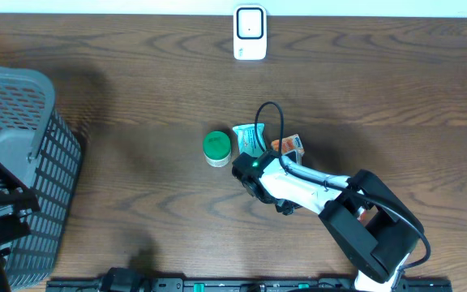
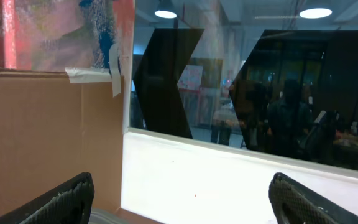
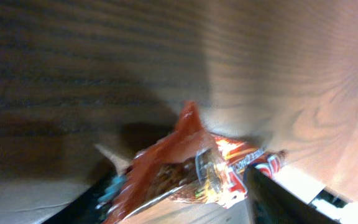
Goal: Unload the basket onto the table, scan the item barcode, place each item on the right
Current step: 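Close the right gripper on the Top bar and lift it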
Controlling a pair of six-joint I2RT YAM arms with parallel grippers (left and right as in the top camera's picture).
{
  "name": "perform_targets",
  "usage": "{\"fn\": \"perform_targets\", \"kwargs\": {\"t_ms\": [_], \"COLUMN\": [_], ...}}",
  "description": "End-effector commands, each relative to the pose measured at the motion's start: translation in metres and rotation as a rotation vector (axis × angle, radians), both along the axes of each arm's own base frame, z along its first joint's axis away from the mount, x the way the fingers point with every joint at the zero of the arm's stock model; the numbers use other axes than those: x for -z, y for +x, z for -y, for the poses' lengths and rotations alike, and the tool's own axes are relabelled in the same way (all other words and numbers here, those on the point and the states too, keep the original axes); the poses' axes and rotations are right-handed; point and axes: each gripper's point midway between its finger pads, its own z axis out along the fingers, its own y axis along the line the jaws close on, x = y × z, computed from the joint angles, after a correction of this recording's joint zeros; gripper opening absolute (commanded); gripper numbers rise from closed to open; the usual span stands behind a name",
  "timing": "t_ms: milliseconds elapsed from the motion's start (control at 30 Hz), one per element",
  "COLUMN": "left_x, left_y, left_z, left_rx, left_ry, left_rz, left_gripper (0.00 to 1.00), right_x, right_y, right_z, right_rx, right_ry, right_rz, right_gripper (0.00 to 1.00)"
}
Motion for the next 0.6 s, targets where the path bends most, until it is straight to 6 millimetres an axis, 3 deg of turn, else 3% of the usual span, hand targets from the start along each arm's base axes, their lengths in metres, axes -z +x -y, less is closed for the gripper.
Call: {"fn": "perform_targets", "kwargs": {"t_ms": [0, 100, 300, 567], "left_x": [-0.003, -0.002, -0.001, 0.000], "left_y": [-0.008, -0.008, -0.008, -0.007], "left_z": [-0.003, -0.003, -0.003, -0.003], "left_rx": [-0.008, -0.008, -0.008, -0.008], "left_ry": [-0.013, -0.013, -0.012, -0.011], "left_rz": [0.024, 0.023, 0.019, 0.015], "left_gripper": [0.90, 0.90, 0.90, 0.90], "right_x": [0.008, 0.009, 0.006, -0.012], "right_y": [-0.004, -0.002, 0.005, 0.022], "right_z": [0.002, 0.000, -0.003, -0.016], "right_rx": [0.013, 0.013, -0.014, -0.053], "right_ry": [-0.001, 0.009, 0.005, 0.012], "right_rz": [-0.021, -0.012, -0.001, 0.017], "right_gripper": [0.45, 0.24, 0.03, 0.01]}}
